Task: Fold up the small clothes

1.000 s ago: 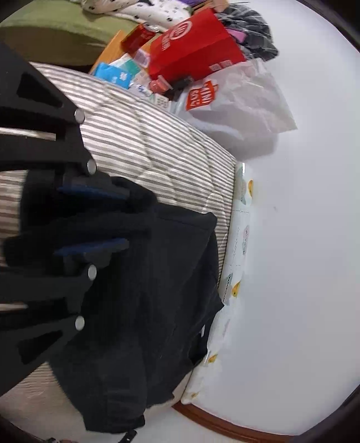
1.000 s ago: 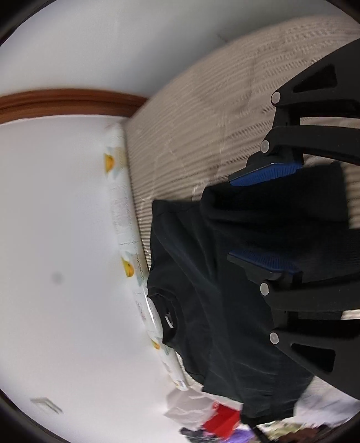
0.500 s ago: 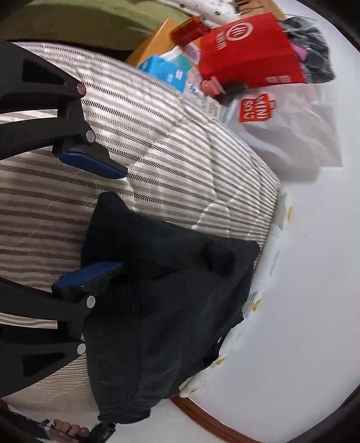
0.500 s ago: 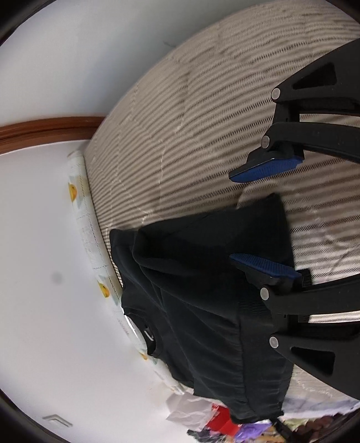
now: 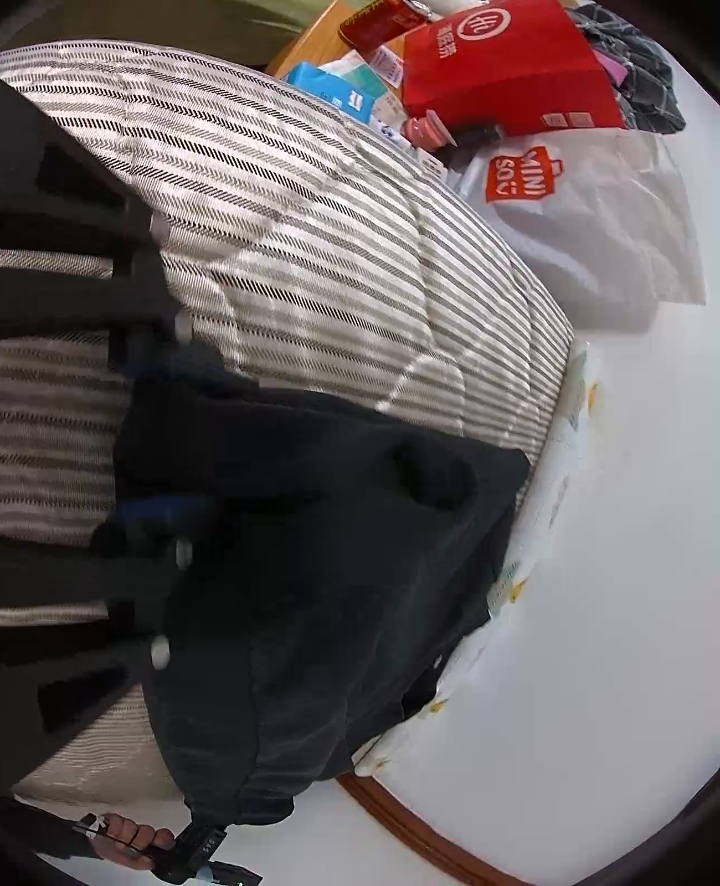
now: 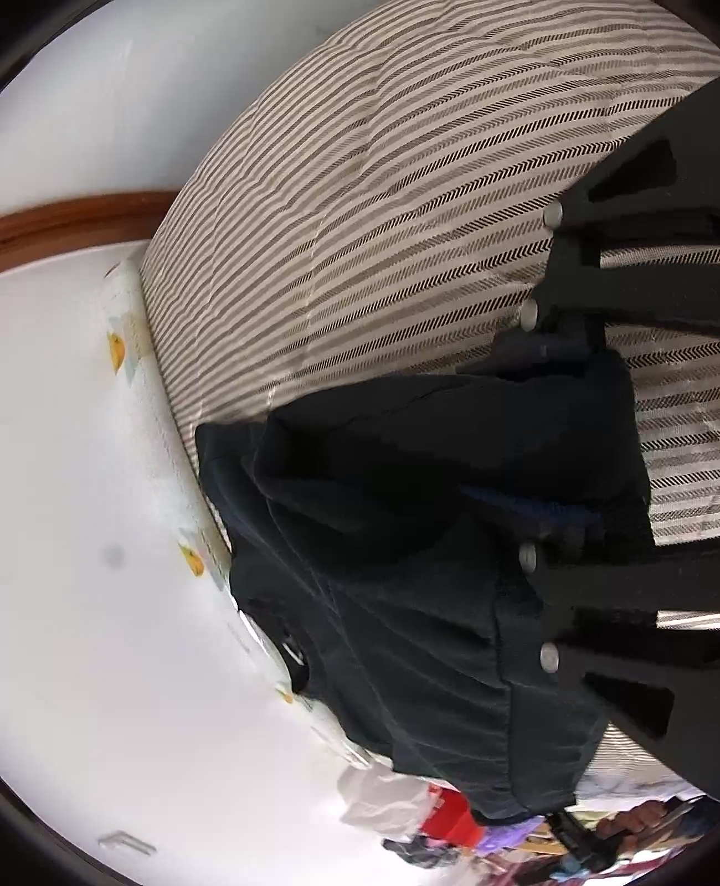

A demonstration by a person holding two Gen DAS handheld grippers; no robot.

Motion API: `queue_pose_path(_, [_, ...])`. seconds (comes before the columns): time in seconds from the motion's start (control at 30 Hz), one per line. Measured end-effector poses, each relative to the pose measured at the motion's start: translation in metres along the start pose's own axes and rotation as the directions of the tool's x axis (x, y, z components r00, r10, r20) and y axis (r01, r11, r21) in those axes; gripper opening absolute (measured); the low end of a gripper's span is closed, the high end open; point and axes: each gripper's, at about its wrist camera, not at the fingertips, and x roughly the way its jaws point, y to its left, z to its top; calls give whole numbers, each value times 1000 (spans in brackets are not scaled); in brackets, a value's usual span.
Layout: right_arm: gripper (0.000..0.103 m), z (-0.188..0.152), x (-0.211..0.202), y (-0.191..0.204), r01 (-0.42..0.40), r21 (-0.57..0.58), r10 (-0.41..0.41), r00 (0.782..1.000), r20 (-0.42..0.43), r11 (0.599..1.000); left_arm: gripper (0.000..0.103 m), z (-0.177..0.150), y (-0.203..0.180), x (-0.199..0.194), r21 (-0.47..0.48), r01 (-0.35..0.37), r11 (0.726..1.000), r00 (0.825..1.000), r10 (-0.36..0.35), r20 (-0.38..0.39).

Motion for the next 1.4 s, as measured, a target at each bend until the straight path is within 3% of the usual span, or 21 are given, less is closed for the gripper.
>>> queue_pose_path(0.17, [19,-5,-14,0,-15,20,15,1000,20,1000,13,-7,-12,-21,55,-56,997,998,54,45])
queue_pose_path(0.4, [18,-23,-42,5,-35,6,35,999,31,999,13,-28,-6,-56,41,-44,998,998,41,55])
queue_pose_path(0.77, [18,-80,-87,-2,-47,-40,47,999,10,998,13,-95,7,-107,42,-5,999,999,3,34])
queue_pose_path(0.9, [21,-90,-94,-6,-24,-35,24,1000,20,999,15,-100,2,-105,90,-43,995,999,41,32])
queue_pose_path(1.07, [27,-91,-117,3,78,-68,-75,996,54,995,23,-98,1,-118,93,-79,993,995,73,63])
queue_pose_path(1.17, [40,-95,-140,21,102,-144,-86,990,112,984,37,-96,0,-132,88,-104,991,989,94,117])
queue_pose_path(1.27, [44,-98,-149,37,71,-196,-48,991,122,978,51,-95,-1,-143,78,-48,996,990,37,139])
queue_pose_path(1.4, [44,-103,-128,48,50,-210,-35,996,79,976,51,-98,-11,-143,87,50,995,991,-60,118])
